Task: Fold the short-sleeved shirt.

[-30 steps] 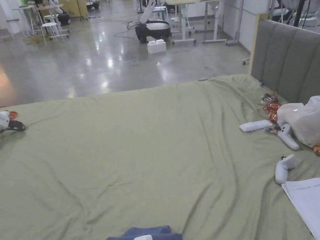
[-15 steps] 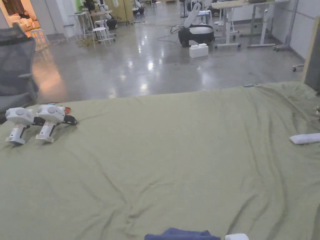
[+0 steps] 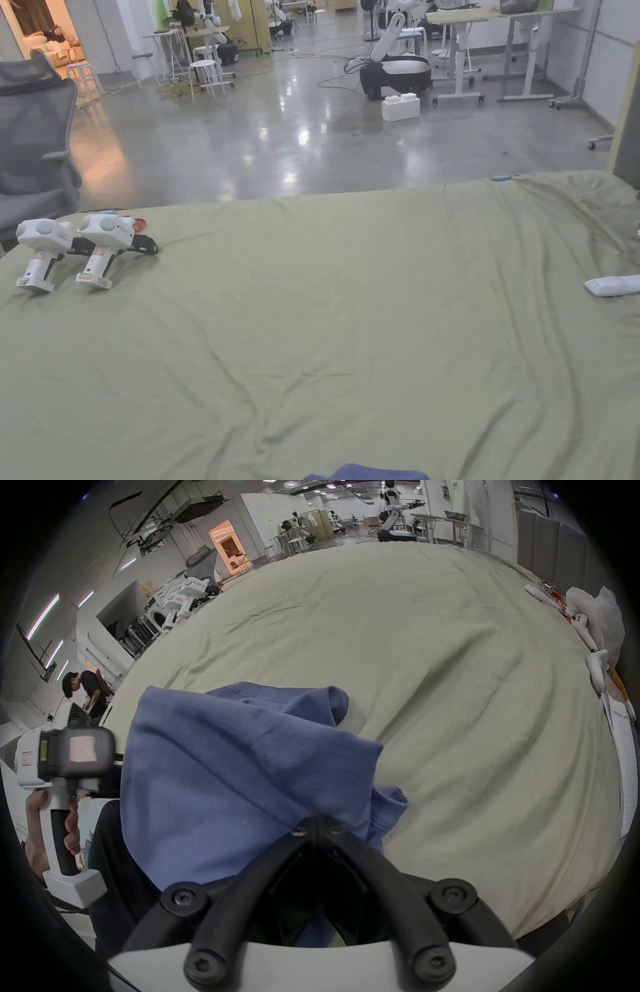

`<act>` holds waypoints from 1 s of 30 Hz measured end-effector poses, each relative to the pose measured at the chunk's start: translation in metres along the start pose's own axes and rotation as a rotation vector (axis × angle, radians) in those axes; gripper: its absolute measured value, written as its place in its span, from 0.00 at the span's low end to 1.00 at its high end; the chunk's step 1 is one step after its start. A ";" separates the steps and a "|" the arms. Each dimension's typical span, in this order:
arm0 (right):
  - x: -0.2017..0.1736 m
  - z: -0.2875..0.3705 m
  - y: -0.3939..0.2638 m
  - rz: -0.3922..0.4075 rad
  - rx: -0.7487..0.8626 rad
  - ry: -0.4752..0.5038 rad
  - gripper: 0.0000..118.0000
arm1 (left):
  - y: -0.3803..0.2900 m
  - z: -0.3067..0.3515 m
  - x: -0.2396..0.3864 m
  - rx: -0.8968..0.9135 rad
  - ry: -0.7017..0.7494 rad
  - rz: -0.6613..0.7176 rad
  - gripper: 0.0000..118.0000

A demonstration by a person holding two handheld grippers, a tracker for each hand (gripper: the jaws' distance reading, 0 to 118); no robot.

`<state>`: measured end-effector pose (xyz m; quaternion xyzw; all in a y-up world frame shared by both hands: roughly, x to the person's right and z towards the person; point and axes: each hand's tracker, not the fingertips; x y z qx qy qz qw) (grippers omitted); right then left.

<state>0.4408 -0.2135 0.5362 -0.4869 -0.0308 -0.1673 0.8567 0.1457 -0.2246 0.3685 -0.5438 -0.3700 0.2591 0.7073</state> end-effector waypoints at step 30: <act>-0.019 0.038 -0.056 -0.095 -0.011 0.208 0.00 | 0.189 0.271 -0.166 0.456 0.644 0.217 0.61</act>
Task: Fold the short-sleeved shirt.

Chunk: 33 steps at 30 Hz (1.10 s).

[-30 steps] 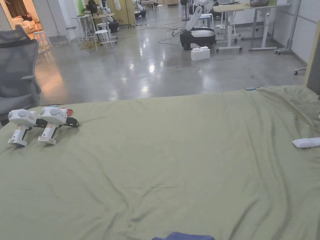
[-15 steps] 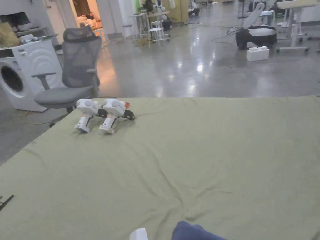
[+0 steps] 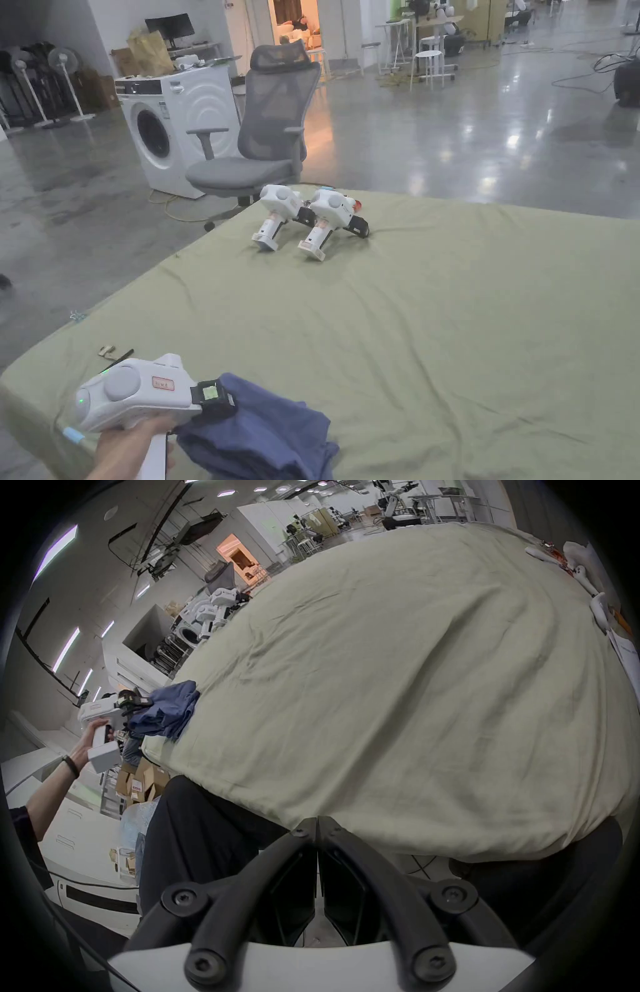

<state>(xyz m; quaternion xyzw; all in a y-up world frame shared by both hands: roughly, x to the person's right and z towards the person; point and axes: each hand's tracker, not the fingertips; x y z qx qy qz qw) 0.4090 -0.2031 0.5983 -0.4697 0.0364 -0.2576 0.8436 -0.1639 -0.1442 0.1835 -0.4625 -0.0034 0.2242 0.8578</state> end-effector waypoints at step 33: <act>-0.069 0.231 0.034 0.309 0.997 -0.433 0.00 | -0.284 0.316 0.235 0.995 -0.308 -0.815 0.00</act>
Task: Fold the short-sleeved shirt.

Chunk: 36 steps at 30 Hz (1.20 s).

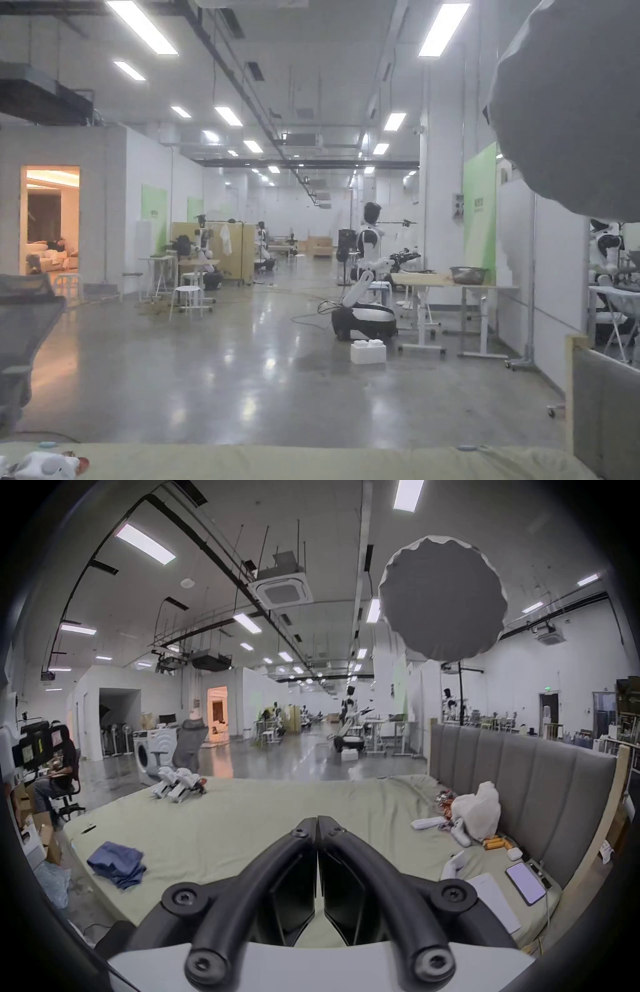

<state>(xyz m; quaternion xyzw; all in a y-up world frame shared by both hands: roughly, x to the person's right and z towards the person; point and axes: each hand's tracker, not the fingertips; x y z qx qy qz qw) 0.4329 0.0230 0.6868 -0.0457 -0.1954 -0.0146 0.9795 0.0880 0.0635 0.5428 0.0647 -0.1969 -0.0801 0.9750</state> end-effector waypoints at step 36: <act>-0.004 -0.011 0.008 -0.007 0.026 0.024 0.00 | -0.005 -0.011 0.005 -0.118 -0.039 0.086 0.00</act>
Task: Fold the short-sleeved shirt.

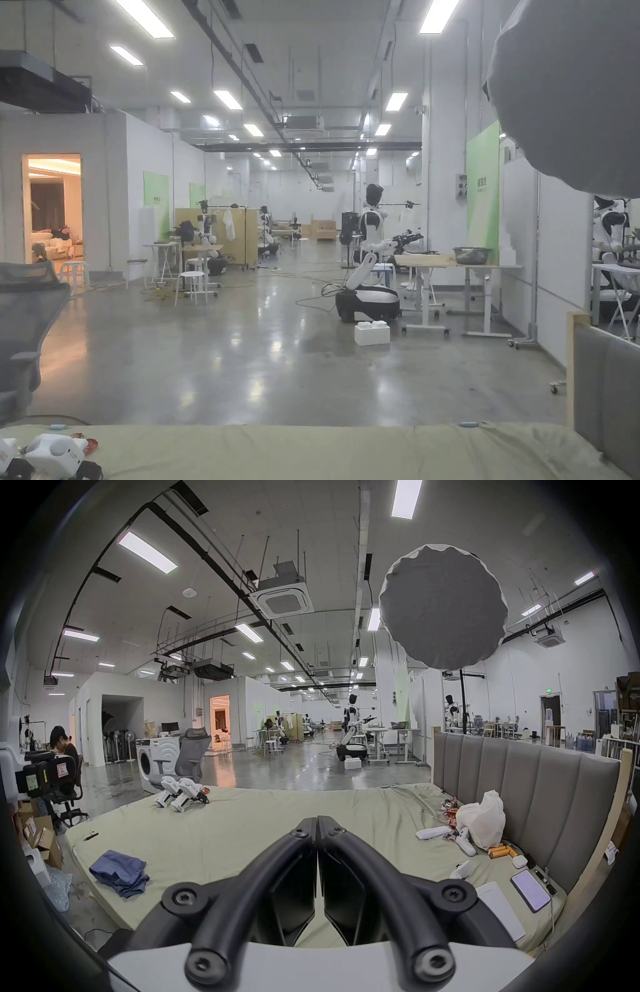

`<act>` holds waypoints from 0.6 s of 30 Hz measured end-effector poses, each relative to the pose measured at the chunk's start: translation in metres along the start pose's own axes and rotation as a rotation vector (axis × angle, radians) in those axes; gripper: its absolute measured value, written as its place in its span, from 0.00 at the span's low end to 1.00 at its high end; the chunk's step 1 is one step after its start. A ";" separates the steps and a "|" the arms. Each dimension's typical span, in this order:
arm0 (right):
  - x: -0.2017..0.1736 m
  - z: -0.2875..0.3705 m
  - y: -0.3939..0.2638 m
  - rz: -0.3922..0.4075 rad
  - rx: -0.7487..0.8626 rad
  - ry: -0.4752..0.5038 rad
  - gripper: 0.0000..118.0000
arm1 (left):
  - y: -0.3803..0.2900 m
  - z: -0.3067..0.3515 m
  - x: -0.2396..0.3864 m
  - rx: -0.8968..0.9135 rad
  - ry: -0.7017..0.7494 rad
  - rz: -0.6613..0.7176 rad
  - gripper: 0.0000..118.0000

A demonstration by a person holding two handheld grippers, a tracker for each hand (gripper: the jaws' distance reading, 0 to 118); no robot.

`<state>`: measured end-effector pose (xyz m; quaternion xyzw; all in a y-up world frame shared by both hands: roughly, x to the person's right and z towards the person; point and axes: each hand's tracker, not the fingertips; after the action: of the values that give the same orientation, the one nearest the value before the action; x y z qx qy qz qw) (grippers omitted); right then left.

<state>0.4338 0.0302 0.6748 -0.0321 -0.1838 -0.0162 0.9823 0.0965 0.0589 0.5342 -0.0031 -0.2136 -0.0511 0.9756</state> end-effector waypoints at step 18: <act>-0.002 0.000 0.002 -0.011 -0.003 0.019 0.71 | 0.000 0.001 0.000 0.008 0.010 0.017 0.74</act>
<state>0.4319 0.0324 0.6742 -0.0324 -0.1745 -0.0222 0.9839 0.0965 0.0589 0.5352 -0.0007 -0.2089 -0.0422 0.9770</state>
